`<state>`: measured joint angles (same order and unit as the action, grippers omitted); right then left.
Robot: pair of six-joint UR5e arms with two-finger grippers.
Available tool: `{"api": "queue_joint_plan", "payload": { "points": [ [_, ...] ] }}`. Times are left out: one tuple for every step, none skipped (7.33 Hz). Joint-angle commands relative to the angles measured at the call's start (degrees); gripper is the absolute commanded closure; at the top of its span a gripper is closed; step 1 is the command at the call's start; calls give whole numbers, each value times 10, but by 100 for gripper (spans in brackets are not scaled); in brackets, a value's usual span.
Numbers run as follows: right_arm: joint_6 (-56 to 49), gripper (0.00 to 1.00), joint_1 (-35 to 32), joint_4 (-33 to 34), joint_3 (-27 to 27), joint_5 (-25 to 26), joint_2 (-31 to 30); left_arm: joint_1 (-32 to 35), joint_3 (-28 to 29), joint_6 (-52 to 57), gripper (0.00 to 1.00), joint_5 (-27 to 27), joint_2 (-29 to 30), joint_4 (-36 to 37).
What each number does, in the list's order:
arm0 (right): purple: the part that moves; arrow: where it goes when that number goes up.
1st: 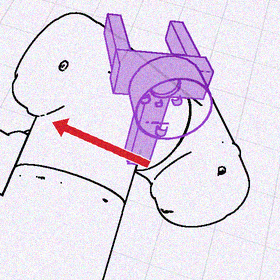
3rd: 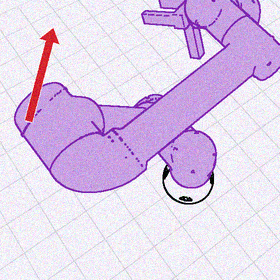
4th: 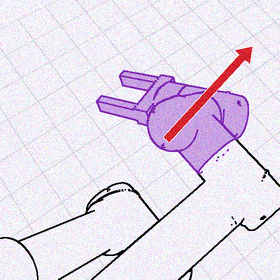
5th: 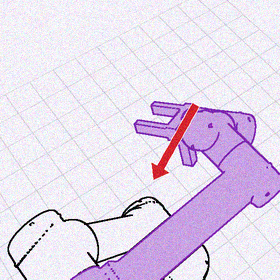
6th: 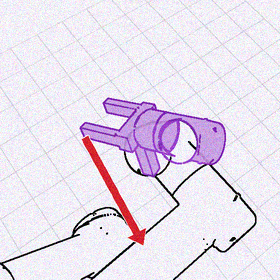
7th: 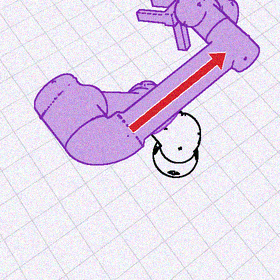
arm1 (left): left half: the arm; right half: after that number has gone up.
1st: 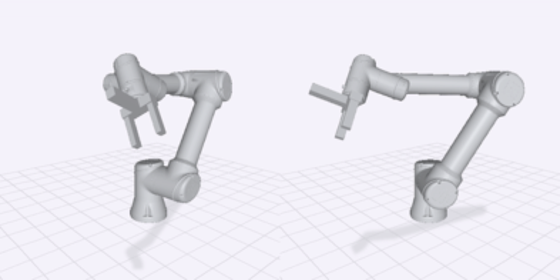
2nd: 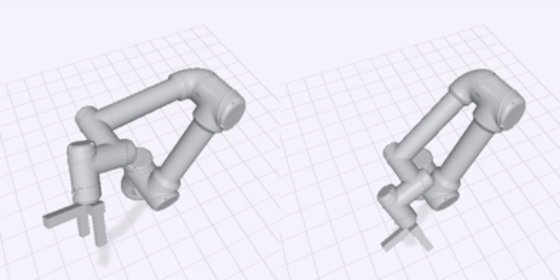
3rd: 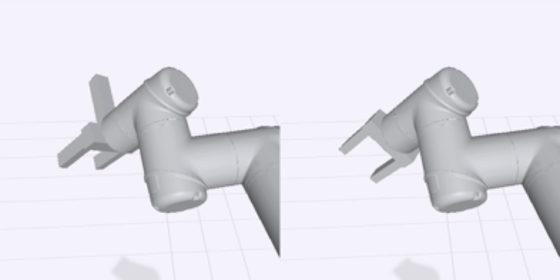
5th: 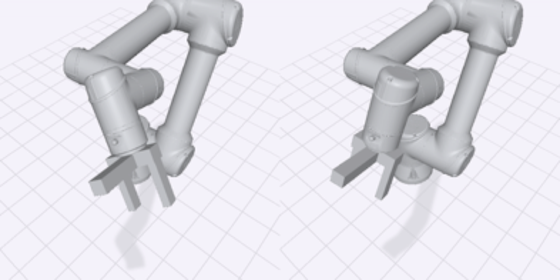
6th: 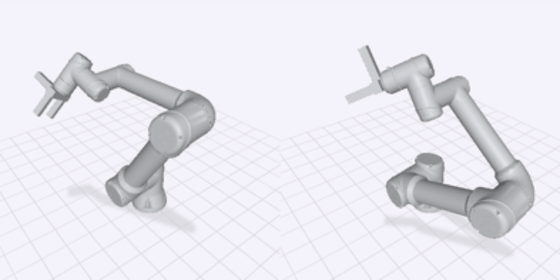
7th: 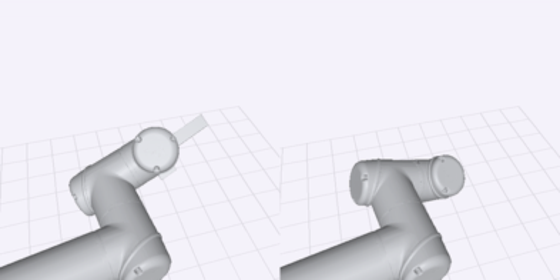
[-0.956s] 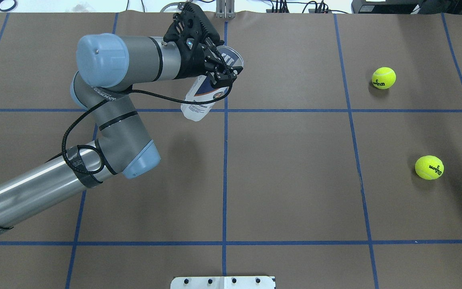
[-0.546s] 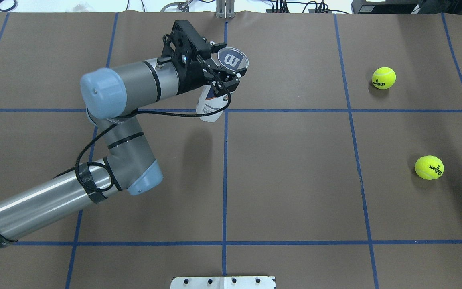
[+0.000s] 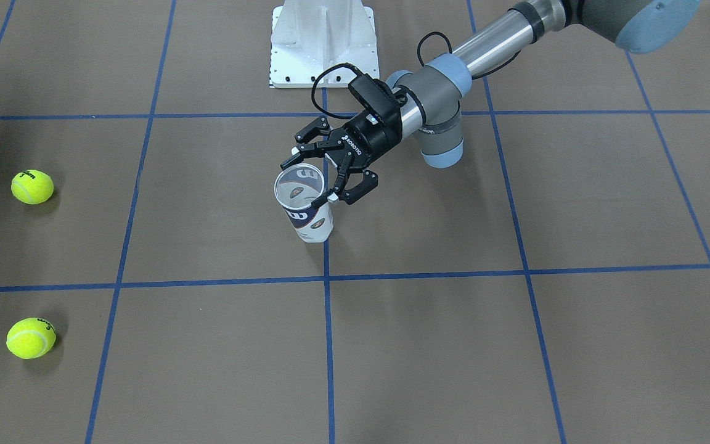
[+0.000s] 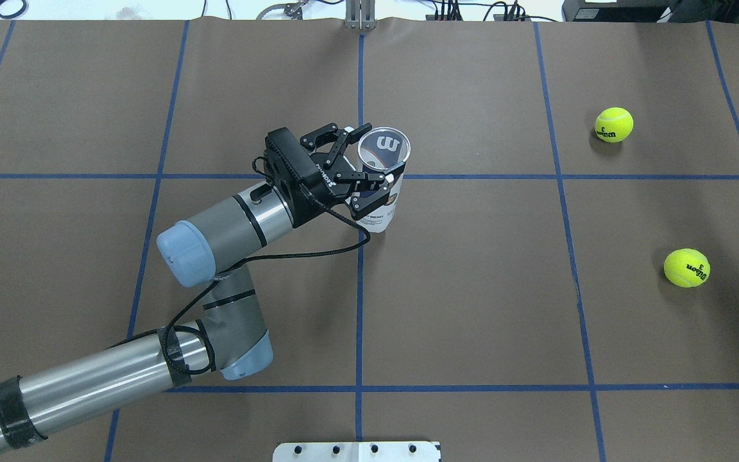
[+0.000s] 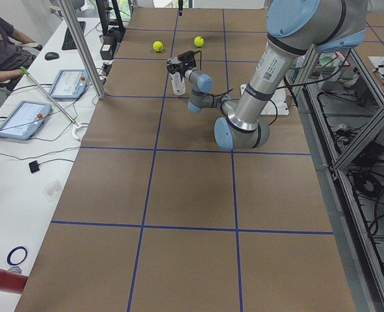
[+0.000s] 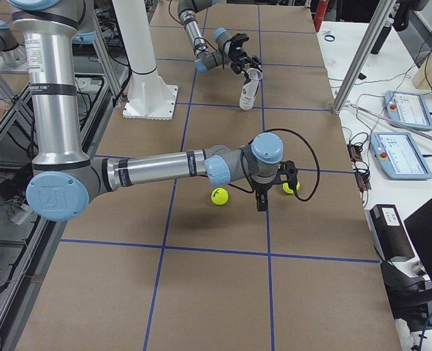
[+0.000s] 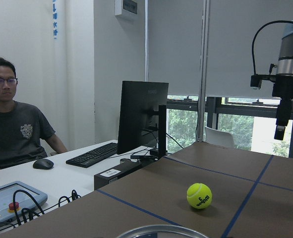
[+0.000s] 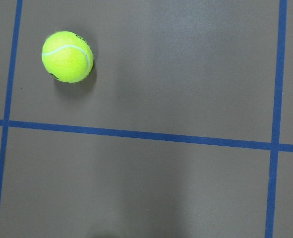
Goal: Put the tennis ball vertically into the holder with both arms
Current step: 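Lift the can with the left gripper and turn it upright, open end up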
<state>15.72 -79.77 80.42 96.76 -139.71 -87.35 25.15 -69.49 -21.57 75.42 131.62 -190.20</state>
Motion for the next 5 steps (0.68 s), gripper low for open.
{"api": "queue_joint_plan", "payload": {
  "points": [
    [-1, 0, 2, -1, 6, -8, 2, -19, 4, -1, 53, -19, -2, -20],
    [1, 0, 8, -6, 17, -7, 4, -20, 3, -1, 53, -19, -1, -32],
    [2, 0, 12, -46, 12, -7, 3, -19, 4, 2, 53, -20, -4, -45],
    [2, 0, 20, -77, 8, -6, 3, -19, 4, 5, 53, -33, -7, -46],
    [2, 0, 22, -80, 7, -6, 3, -18, 4, 13, 53, -64, -7, -46]
  ]
}}
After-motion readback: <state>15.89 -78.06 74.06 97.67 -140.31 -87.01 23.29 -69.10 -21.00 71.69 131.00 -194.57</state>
